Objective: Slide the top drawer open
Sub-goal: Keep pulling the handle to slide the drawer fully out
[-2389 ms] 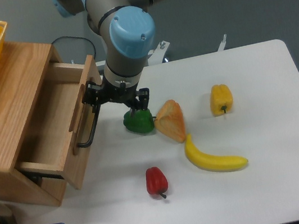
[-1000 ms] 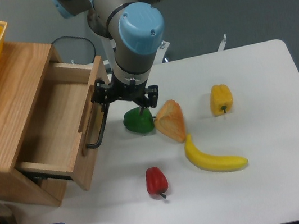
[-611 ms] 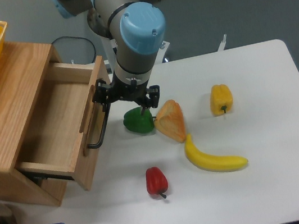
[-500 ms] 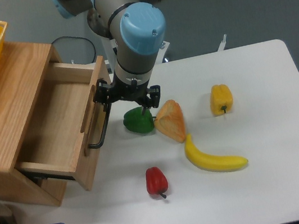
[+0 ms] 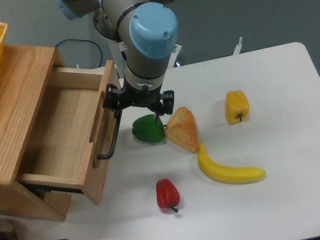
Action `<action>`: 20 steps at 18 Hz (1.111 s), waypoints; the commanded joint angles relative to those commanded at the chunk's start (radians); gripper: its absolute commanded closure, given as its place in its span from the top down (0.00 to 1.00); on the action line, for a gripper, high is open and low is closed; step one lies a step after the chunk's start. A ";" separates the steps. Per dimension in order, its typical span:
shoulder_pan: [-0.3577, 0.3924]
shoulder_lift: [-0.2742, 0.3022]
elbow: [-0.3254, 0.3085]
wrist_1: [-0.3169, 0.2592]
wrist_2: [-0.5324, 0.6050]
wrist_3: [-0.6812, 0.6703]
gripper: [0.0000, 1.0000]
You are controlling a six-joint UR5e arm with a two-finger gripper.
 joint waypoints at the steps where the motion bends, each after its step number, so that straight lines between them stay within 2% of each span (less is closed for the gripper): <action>1: 0.000 0.000 0.000 0.000 0.000 0.000 1.00; 20: 0.014 0.000 0.006 0.002 0.009 0.017 1.00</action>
